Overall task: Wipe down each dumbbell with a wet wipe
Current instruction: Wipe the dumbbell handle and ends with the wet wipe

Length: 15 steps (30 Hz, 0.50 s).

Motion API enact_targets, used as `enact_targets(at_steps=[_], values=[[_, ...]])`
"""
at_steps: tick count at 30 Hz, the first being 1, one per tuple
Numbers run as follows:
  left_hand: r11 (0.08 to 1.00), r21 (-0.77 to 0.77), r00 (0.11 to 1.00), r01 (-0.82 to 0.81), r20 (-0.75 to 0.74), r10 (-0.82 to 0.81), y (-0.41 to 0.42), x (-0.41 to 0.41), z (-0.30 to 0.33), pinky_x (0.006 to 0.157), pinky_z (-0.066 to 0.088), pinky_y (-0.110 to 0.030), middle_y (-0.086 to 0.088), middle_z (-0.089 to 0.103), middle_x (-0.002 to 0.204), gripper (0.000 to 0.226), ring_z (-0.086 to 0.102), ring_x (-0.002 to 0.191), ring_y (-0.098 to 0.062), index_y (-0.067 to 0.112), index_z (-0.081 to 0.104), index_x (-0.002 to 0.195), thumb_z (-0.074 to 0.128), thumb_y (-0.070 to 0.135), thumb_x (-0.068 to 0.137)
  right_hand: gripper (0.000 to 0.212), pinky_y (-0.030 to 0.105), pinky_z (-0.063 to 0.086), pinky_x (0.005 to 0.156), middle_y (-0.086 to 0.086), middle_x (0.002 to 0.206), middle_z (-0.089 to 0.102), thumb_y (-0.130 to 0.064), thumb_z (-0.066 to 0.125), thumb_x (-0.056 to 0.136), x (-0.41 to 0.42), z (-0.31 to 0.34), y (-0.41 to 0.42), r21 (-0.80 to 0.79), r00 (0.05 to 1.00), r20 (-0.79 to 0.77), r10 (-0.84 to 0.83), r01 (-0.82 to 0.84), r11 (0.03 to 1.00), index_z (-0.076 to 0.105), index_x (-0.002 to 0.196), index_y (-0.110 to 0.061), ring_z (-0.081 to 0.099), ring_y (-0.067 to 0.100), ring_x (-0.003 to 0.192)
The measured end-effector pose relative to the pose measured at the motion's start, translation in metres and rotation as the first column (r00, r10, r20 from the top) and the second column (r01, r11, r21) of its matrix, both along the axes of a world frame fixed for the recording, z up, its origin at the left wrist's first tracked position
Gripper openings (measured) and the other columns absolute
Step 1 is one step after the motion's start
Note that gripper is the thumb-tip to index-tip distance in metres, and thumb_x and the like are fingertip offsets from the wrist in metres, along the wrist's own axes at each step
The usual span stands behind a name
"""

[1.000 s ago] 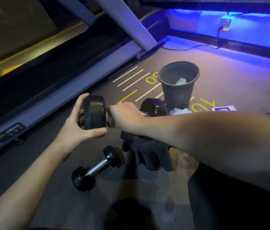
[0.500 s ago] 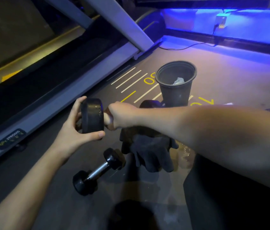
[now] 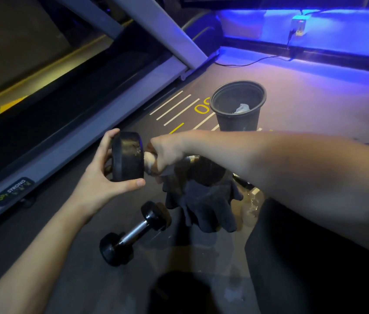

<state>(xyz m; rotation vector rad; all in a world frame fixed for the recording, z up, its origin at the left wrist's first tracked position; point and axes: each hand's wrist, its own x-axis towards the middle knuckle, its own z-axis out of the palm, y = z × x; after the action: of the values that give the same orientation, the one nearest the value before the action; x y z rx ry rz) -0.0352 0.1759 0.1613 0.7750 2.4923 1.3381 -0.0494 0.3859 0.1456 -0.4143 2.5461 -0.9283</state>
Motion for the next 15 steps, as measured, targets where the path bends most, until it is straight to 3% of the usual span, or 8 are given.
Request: enact_targets(at_steps=[2,4,6,8,11,13,15], values=[[1.000,0.010,1.000,-0.028,0.008,0.028,0.000,0.000,-0.001,0.098,0.049,-0.029,0.011,0.060,0.129,0.112,0.062,0.117,-0.006,0.062,0.035,0.140,0.095,0.032,0.050,0.007,0.019,0.037,0.050,-0.007,0.055,0.060,-0.020,0.068,0.073,0.009,-0.010,-0.006,0.076,0.972,-0.213,-0.102,0.121,0.990,0.063,0.068,-0.016,0.057,0.009,0.050],[0.998,0.025,0.998,-0.064,0.025,0.064,0.001,0.001,-0.003,0.095,0.051,-0.028,0.012,0.060,0.127,0.113,0.062,0.115,-0.006,0.061,0.036,0.140,0.098,0.024,0.052,0.017,0.027,0.031,0.056,-0.005,0.059,0.048,-0.026,0.066,0.074,0.017,-0.022,-0.013,0.198,0.871,-0.473,-0.129,0.249,0.948,0.051,0.070,-0.020,0.053,0.021,0.061],[0.996,0.035,0.996,-0.076,0.038,0.075,0.002,0.000,-0.003,0.091,0.052,-0.026,0.013,0.060,0.126,0.110,0.062,0.114,-0.004,0.062,0.037,0.139,0.094,0.028,0.052,0.017,0.029,0.032,0.062,-0.005,0.065,0.046,-0.028,0.065,0.077,0.020,-0.026,-0.015,0.185,0.813,-0.568,-0.132,0.282,0.941,0.049,0.078,-0.023,0.056,0.028,0.073],[0.997,0.042,0.996,-0.071,0.050,0.069,0.003,-0.001,-0.002,0.093,0.052,-0.029,0.013,0.062,0.126,0.108,0.063,0.113,-0.005,0.064,0.036,0.138,0.092,0.031,0.051,0.017,0.027,0.036,0.060,-0.006,0.062,0.049,-0.026,0.068,0.076,0.017,-0.020,-0.011,0.150,0.878,-0.457,-0.141,0.232,0.961,0.052,0.073,-0.024,0.056,0.024,0.067],[0.998,0.031,0.998,-0.052,0.035,0.051,0.003,0.001,0.000,0.099,0.050,-0.031,0.010,0.061,0.128,0.107,0.063,0.116,-0.006,0.063,0.035,0.140,0.089,0.024,0.056,0.007,0.022,0.042,0.053,-0.006,0.057,0.059,-0.016,0.074,0.071,0.001,-0.005,-0.002,0.123,0.989,-0.137,-0.050,0.067,0.990,0.067,0.071,-0.018,0.056,0.013,0.053],[1.000,0.019,1.000,-0.021,0.017,0.020,0.003,0.003,0.001,0.099,0.048,-0.029,0.008,0.060,0.131,0.109,0.062,0.118,-0.005,0.061,0.035,0.140,0.091,0.024,0.054,0.007,0.024,0.048,0.053,-0.005,0.060,0.063,-0.017,0.076,0.072,-0.006,0.002,0.004,0.139,1.000,0.001,-0.011,0.010,0.990,0.072,0.078,-0.015,0.058,0.015,0.054],[1.000,0.016,1.000,-0.003,0.021,0.002,0.003,0.003,0.002,0.099,0.048,-0.029,0.006,0.060,0.133,0.112,0.061,0.120,-0.007,0.060,0.035,0.141,0.093,0.032,0.049,0.006,0.022,0.046,0.051,-0.005,0.055,0.061,-0.018,0.074,0.073,-0.007,0.000,0.006,0.132,1.000,0.026,-0.009,0.006,0.991,0.070,0.070,-0.015,0.055,0.015,0.051]])
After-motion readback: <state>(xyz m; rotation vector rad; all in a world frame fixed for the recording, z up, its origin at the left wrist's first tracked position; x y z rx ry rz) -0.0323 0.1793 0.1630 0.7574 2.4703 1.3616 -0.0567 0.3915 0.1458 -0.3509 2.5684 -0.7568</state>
